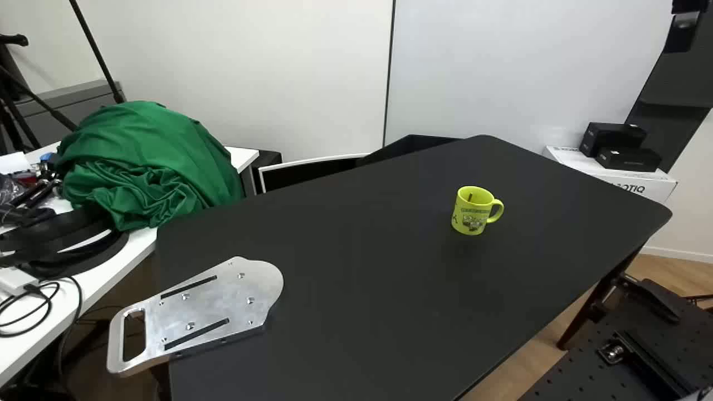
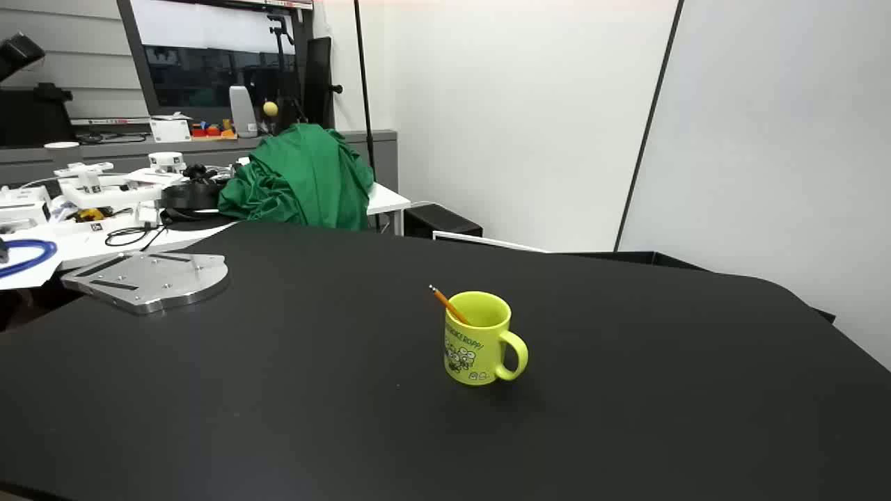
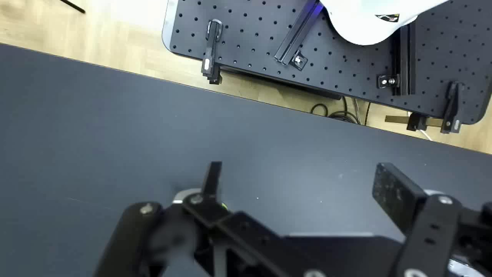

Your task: Remove the object from the cup.

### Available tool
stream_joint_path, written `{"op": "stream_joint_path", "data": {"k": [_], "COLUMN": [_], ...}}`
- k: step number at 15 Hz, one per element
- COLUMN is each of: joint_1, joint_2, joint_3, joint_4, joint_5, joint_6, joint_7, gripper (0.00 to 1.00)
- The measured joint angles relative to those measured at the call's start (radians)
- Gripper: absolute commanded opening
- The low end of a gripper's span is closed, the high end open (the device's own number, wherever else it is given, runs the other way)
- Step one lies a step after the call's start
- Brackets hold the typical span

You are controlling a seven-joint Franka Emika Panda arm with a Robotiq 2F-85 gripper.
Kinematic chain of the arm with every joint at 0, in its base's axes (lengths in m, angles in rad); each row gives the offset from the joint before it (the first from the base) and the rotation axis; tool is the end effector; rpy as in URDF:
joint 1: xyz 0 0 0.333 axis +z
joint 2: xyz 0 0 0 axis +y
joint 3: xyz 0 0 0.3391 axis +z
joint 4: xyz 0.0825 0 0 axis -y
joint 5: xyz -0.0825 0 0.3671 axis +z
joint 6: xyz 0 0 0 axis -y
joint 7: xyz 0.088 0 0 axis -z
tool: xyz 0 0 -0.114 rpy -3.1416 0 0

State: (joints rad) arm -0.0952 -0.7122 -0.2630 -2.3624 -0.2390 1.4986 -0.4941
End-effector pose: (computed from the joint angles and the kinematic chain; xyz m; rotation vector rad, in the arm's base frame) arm 0.2551 -0.1491 0.5609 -3.1101 -0.3358 0.2831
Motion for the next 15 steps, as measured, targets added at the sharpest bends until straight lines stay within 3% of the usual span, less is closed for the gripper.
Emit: {"op": "stream_joint_path", "data": {"k": [15], "joint_1": [0.001], "joint_2": [0.017], "joint_3": [-0.003], "joint_4": [0.002], "joint_5": [0.002], "joint_6": [0.039], "joint_7": [0.003], "gripper": [1.00]}}
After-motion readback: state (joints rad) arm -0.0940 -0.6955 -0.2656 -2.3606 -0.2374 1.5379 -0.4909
